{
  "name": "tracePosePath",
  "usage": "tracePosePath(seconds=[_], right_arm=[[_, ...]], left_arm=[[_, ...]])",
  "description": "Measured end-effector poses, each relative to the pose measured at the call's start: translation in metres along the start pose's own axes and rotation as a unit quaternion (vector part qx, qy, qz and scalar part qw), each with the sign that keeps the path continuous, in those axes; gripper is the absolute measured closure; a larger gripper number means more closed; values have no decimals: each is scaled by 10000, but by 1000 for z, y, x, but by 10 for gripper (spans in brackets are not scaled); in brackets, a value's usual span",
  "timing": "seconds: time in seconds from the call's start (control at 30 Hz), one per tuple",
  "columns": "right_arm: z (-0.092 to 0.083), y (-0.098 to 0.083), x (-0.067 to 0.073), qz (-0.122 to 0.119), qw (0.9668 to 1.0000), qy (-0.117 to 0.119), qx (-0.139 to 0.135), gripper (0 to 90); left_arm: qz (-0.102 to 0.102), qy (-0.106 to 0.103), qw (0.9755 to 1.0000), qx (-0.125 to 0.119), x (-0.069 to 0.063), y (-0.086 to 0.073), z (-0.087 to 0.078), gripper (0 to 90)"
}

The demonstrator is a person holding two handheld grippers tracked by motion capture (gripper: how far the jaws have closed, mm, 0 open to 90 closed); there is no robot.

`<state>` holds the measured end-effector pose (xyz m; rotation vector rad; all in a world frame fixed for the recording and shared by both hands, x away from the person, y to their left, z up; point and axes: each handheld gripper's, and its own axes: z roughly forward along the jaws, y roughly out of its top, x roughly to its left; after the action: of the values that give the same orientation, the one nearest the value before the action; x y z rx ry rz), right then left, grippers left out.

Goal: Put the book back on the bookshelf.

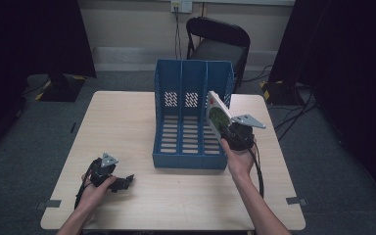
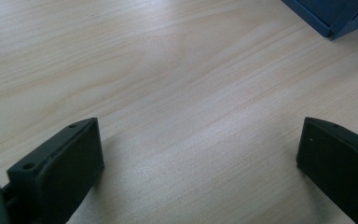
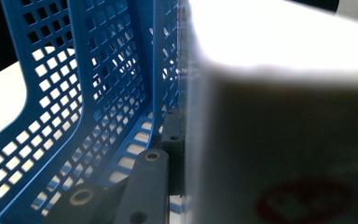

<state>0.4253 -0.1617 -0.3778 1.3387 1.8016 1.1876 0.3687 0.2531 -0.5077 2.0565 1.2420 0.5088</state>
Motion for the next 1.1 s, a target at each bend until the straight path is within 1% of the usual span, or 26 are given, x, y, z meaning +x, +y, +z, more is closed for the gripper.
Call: tracePosePath(seconds=[0.13, 0.2, 0.3, 0.37, 0.5, 0.53, 0.6, 0.73, 0.8, 1.0, 1.1], right_arm=[[12, 4, 3, 14, 10000, -55, 81, 764], [18, 5, 5, 32, 9998, -129, 121, 764], [27, 3, 5, 135, 9995, -175, 230, 764], [32, 0, 7, 74, 9992, -254, 283, 764], [42, -4, 7, 148, 9986, -257, 431, 764], [43, -4, 7, 151, 9985, -273, 449, 764], [46, -6, 9, 60, 9983, -306, 493, 764], [52, -9, 4, 113, 9977, -286, 611, 764], [54, -11, 3, 170, 9971, -319, 664, 764], [58, -16, 4, 126, 9966, -336, 746, 763], [59, -19, 6, 90, 9962, -323, 798, 762]], left_arm=[[-1, 0, 10000, 1, 0, 0, 0, 0], [-1, 0, 10000, 0, 0, 0, 0, 0], [-1, 1, 10000, 0, 0, 0, 0, 0], [0, 0, 10000, 0, 0, 0, 0, 0], [0, 0, 10000, -1, 0, 0, 0, 0], [-3, 0, 10000, -1, 0, 0, 0, 0], [0, 0, 10000, -1, 0, 0, 0, 0], [-2, 2, 10000, -2, 0, 0, 0, 0], [0, 2, 10000, -2, 0, 0, 0, 0], [-3, 4, 10000, -4, 0, 0, 0, 0], [48, -28, 10000, 12, 0, 0, 0, 0]])
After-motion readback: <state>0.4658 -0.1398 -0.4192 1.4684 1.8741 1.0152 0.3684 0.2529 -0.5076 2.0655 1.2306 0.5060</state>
